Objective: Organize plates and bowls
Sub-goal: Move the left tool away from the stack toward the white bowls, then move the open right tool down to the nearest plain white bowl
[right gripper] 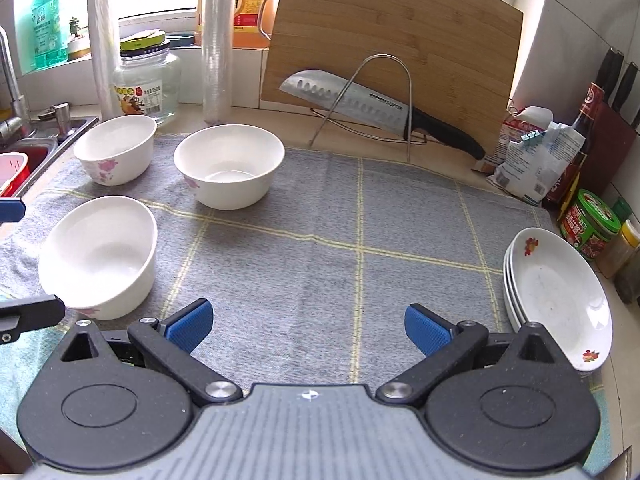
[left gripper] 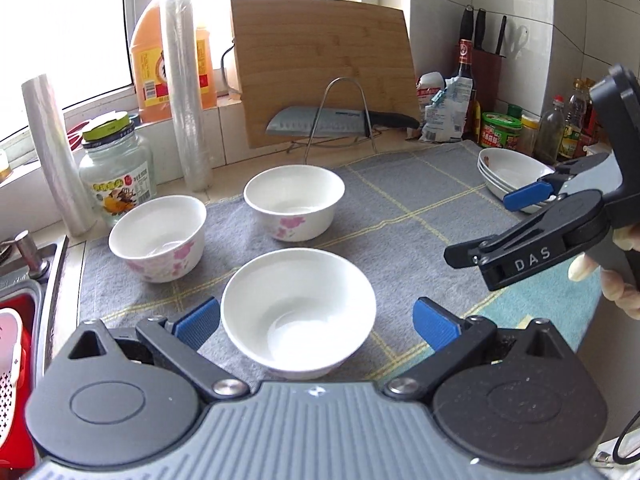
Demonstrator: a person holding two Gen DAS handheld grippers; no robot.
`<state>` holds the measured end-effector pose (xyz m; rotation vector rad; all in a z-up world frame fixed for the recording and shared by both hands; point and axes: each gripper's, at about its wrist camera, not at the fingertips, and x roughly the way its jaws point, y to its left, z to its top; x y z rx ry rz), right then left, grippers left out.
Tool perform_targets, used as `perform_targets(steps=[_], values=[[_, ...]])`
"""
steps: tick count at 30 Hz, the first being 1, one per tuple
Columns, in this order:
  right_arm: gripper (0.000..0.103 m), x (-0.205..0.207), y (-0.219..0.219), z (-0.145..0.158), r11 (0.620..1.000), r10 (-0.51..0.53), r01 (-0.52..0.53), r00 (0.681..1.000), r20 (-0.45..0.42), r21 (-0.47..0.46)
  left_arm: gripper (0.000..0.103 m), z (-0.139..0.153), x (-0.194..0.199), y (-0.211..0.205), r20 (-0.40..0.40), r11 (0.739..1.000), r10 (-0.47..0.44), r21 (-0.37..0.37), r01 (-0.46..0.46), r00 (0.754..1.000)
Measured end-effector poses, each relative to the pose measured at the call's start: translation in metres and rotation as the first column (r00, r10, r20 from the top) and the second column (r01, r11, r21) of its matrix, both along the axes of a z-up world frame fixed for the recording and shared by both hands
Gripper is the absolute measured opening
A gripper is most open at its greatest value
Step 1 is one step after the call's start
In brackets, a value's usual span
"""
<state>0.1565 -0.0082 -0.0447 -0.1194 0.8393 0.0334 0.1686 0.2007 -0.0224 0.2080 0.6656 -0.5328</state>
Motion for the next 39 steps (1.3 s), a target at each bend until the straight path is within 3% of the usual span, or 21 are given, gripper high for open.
perform_targets(steps=[7,16,22,28,32,39], values=[[0.103,0.001,0.026,0.001,1.0,0.029,-0.029,0.999,0.016,0.007,0.102,-0.037,0.014,0.021,-0.104,1.0,-0.026,0.006,0.027,0.994],[0.103,0.005,0.037,0.0,0.996,0.086,-0.086,0.996,-0.001,0.022,0.102,-0.065,0.026,0.012,-0.159,0.997,-0.071,0.009,0.073,0.985],[0.103,0.017,0.039,-0.004,0.988,0.145,-0.145,0.989,-0.004,0.045,0.102,-0.071,0.024,0.008,-0.107,0.997,-0.046,0.06,0.052,0.993],[0.103,0.032,0.042,-0.016,0.97,0.235,-0.232,0.971,-0.034,0.074,0.102,-0.071,0.026,0.005,-0.1,0.998,-0.017,0.057,0.023,0.995],[0.103,0.039,0.027,-0.021,0.957,0.253,-0.242,0.966,-0.053,0.157,0.102,-0.071,0.026,0.005,-0.096,0.999,-0.002,0.053,0.007,0.995],[0.103,0.049,0.017,-0.016,0.945,0.275,-0.258,0.959,-0.06,0.202,0.102,-0.071,0.028,0.002,-0.094,0.998,0.024,0.053,-0.019,0.995]])
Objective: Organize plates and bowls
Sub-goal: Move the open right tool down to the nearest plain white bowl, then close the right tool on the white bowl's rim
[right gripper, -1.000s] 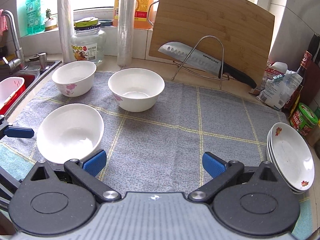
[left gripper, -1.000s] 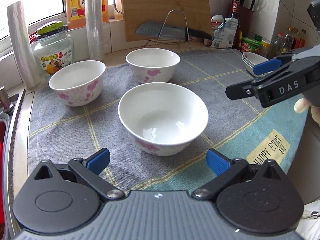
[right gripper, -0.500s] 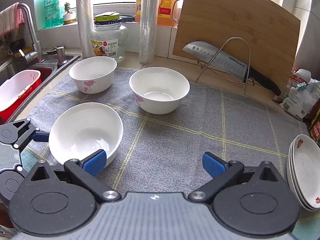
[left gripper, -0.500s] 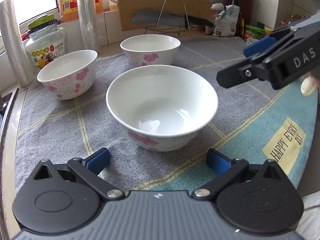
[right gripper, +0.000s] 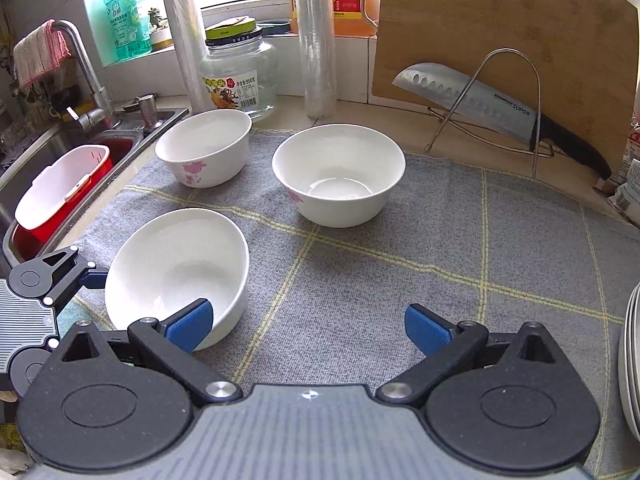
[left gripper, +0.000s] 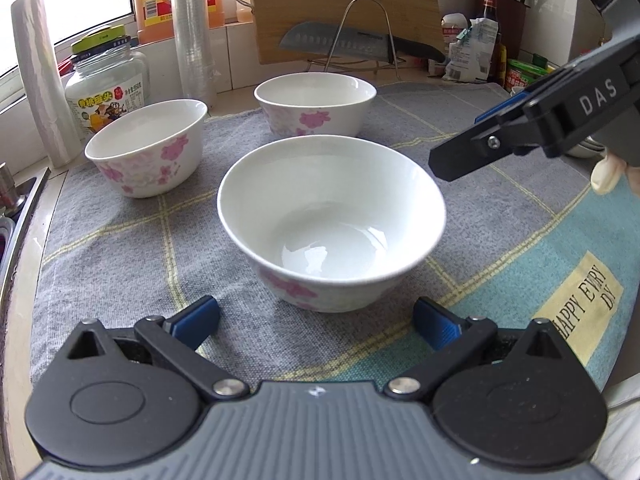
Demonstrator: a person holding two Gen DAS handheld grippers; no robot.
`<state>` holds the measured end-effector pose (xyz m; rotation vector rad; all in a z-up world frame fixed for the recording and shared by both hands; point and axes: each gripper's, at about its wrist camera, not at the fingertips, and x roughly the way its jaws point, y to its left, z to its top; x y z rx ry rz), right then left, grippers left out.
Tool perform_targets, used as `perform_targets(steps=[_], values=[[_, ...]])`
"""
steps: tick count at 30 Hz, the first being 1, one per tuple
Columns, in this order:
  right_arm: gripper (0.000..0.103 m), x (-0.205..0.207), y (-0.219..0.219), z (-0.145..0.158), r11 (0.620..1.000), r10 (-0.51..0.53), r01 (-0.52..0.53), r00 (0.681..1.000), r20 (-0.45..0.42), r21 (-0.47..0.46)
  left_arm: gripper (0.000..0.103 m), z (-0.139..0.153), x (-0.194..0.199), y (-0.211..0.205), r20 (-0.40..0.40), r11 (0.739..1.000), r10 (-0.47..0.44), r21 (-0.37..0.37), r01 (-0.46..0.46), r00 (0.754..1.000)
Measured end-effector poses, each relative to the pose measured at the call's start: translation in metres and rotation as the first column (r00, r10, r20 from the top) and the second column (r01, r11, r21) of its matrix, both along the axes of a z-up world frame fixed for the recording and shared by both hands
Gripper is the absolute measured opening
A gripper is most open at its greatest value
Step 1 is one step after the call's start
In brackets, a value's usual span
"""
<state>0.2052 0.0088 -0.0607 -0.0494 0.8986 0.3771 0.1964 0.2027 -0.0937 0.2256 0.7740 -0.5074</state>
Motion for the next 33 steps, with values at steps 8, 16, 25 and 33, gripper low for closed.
perform_targets(steps=[8,16,25,33], values=[[0.103,0.005,0.003,-0.001,0.997,0.051,-0.049,0.998,-0.031,0.059,0.102,0.0,-0.001,0.0,0.008,1.0,0.013,-0.004,-0.013,1.0],[0.103,0.022,0.035,-0.002,0.978,0.173,-0.164,0.983,-0.06,0.127,0.102,0.0,0.0,0.001,0.016,1.0,0.022,-0.001,-0.022,1.0],[0.103,0.032,0.053,-0.009,0.969,0.232,-0.222,0.968,-0.093,0.106,0.099,0.015,0.003,-0.001,0.081,0.999,-0.053,-0.005,0.054,0.995],[0.103,0.037,0.056,-0.011,0.958,0.266,-0.246,0.956,-0.126,0.15,0.089,0.017,0.002,-0.007,0.105,0.988,-0.153,0.035,0.15,0.983]])
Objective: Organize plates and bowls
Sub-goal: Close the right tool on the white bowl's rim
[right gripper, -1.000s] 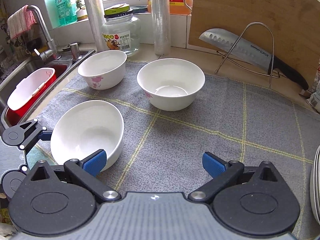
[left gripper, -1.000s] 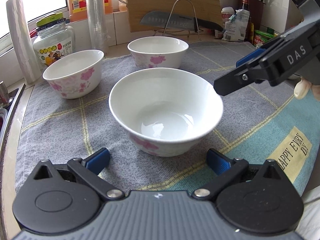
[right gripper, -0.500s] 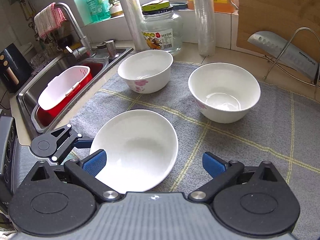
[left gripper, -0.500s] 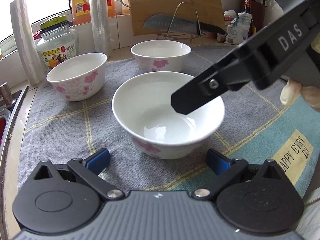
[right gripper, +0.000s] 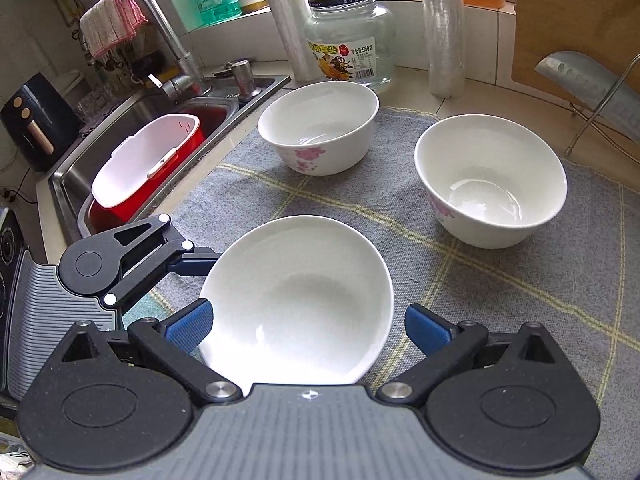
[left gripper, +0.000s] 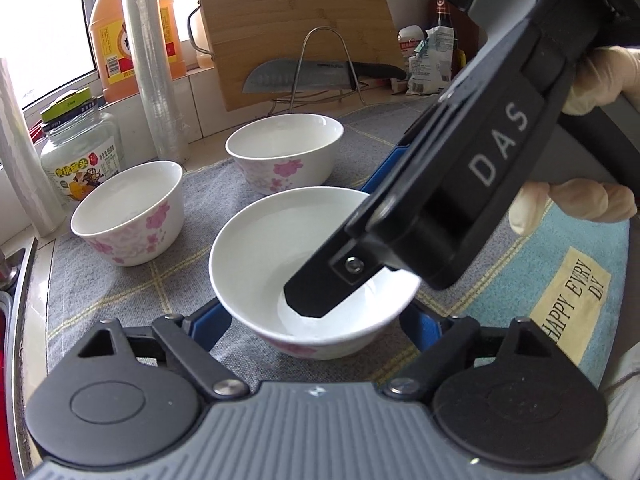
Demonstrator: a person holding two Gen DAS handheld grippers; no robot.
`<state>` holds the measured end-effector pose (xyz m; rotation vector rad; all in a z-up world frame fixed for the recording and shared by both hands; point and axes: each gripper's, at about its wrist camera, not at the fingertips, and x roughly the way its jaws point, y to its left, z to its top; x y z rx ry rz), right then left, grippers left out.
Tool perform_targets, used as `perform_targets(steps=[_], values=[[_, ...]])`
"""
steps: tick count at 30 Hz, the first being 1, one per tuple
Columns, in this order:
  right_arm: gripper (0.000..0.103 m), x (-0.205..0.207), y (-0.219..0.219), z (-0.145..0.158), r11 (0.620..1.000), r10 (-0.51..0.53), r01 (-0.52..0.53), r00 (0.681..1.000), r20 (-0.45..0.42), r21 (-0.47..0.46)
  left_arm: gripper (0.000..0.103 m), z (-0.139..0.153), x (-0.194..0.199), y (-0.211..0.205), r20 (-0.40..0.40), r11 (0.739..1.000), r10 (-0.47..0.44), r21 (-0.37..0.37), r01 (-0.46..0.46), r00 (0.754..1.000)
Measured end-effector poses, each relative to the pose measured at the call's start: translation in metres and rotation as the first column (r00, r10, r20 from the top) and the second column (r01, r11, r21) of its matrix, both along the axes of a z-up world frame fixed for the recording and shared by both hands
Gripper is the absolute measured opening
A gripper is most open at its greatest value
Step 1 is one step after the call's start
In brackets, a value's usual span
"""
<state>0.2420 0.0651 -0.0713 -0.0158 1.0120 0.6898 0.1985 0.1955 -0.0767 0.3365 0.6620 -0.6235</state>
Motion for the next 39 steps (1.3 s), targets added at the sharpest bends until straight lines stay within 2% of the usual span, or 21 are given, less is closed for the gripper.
perform_targets(steps=[18,30,39], values=[[0.103,0.007,0.003,0.003,0.998,0.034,-0.032,0.999,-0.025,0.06,0.088,0.001,0.0,0.0,-0.011,1.0,-0.02,0.023,0.02,1.0],[0.096,0.007,0.004,0.004,0.998,0.038,-0.037,0.999,-0.022,0.048,0.086,0.004,0.003,0.003,-0.038,0.998,-0.033,0.043,0.035,0.999],[0.095,-0.003,0.004,0.014,0.998,0.049,-0.049,0.999,-0.003,0.031,0.085,0.014,-0.002,0.001,-0.056,0.997,-0.045,0.063,0.048,0.997]])
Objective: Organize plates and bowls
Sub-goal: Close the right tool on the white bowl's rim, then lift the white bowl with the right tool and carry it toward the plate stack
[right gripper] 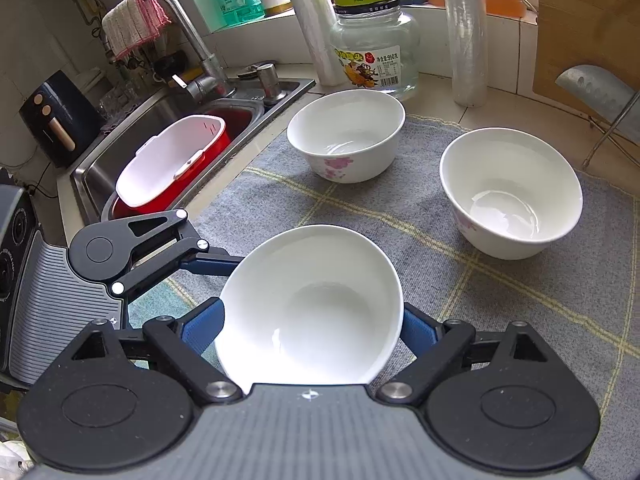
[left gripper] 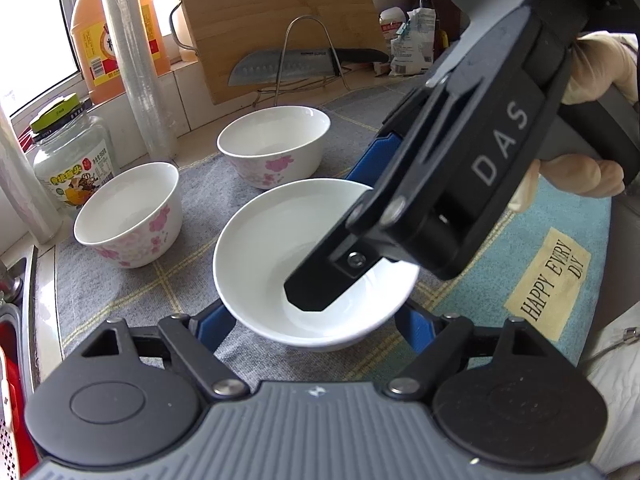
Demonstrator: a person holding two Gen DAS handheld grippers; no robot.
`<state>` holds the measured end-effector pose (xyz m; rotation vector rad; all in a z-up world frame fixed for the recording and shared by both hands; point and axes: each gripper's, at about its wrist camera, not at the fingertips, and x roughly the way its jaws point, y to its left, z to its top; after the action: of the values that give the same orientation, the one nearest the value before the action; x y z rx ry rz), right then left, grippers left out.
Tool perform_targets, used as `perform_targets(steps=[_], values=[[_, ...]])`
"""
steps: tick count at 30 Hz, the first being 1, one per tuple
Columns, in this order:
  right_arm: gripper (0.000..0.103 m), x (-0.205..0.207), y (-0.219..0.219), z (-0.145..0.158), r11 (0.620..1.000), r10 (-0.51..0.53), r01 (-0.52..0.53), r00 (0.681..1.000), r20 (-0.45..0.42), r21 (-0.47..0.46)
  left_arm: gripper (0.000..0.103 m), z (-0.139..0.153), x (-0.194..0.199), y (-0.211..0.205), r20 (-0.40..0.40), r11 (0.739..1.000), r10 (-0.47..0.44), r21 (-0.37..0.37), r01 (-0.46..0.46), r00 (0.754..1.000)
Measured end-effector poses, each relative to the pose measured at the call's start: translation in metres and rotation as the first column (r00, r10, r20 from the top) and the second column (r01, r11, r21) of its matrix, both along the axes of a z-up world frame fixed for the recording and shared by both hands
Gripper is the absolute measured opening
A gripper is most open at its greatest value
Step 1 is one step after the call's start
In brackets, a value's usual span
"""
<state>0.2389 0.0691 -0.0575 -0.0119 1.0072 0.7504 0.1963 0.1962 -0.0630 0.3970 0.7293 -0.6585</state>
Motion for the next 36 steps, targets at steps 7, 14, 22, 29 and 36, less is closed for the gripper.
perform_targets(steps=[7,14,22,29,36], values=[[0.095,-0.014,-0.012,0.014,1.0,-0.004,0.004,1.0,0.02,-0.004,0.085,0.018,-0.007,-0.01,-0.009,1.0,-0.022,0.008,0.022,1.0],[0.095,-0.026,-0.044,0.022,0.998,-0.06,0.06,0.997,0.045,-0.012,0.085,0.024,-0.005,-0.037,-0.009,0.996,-0.084,0.004,0.084,0.996],[0.095,-0.037,-0.093,0.024,0.987,-0.156,0.158,0.986,0.066,-0.032,0.085,0.026,-0.002,-0.086,-0.01,0.984,-0.177,-0.016,0.177,0.984],[0.096,-0.04,-0.137,0.019,0.965,-0.249,0.254,0.965,0.081,-0.06,0.085,0.023,0.0,-0.137,-0.011,0.968,-0.248,-0.042,0.247,0.969],[0.096,-0.034,-0.173,0.009,0.945,-0.315,0.321,0.946,0.08,-0.068,0.085,0.011,0.017,-0.169,-0.01,0.957,-0.285,-0.055,0.284,0.959]])
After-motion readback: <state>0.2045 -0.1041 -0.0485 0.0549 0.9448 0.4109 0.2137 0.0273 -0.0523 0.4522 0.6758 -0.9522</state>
